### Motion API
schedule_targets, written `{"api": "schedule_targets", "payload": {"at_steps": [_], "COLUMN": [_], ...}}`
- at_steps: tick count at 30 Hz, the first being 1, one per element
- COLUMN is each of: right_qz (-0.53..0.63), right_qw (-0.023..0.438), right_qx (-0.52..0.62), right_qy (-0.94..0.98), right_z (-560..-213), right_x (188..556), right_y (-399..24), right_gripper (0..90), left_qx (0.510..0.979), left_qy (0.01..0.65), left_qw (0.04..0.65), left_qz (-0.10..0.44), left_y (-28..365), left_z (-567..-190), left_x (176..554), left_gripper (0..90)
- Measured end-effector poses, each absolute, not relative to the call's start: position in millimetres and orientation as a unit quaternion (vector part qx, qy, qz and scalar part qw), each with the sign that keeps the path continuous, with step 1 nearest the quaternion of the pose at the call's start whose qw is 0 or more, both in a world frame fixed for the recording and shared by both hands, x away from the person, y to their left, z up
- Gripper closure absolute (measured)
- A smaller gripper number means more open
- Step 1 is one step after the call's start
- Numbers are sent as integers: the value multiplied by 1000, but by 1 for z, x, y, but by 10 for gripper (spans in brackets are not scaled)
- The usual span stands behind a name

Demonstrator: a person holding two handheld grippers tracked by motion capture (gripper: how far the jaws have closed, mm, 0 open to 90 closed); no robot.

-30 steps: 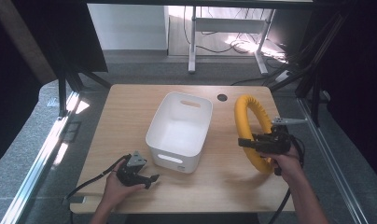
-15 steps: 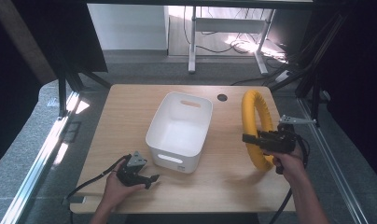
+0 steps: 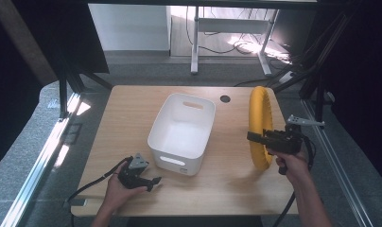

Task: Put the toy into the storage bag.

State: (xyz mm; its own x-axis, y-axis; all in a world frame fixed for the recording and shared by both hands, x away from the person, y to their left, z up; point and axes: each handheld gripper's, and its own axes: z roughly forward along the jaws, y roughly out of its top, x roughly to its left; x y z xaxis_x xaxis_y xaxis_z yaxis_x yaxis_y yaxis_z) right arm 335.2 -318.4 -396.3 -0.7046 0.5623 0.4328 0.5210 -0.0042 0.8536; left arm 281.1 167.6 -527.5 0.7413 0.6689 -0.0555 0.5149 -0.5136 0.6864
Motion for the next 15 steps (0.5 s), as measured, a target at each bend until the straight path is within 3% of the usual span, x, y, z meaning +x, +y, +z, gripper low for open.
{"api": "schedule_targets", "payload": {"at_steps": [15], "right_qz": [621], "right_qw": [38], "right_qx": [376], "right_qy": [686], "right_z": [-392], "right_x": [334], "right_y": [-316], "right_gripper": [501], "left_qx": [864], "left_qy": [342], "left_qw": [353], "left_qz": [108], "left_y": [168], "left_z": [-527], "left_x": [281], "left_gripper": [203]}}
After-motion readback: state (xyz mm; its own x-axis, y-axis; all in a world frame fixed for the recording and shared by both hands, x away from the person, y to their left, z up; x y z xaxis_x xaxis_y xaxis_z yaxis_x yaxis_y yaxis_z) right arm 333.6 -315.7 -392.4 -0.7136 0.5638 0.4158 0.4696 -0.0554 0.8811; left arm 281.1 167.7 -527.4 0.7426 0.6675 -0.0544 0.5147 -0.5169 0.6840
